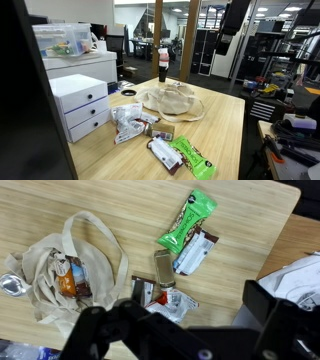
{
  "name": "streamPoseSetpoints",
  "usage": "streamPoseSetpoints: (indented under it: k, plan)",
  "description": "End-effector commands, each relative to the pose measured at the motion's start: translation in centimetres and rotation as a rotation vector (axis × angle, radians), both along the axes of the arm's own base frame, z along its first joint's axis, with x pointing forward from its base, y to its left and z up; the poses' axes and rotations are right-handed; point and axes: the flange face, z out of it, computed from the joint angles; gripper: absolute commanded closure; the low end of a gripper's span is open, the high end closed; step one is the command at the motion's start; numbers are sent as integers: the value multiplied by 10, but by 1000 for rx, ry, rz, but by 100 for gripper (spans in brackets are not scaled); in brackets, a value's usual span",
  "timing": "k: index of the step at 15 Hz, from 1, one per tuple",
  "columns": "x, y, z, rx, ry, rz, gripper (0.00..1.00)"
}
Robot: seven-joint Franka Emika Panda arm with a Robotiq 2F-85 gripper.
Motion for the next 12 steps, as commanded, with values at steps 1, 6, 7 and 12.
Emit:
streamPoseSetpoints:
  k: [1,6,7,12]
  plan:
    - [0,0,1,3,1,-5,0]
    - [7,-15,4,49,1,-162,0]
    - [9,-22,5,51,-3,-199,0]
    - [18,-57,7,58,-20,-323,0]
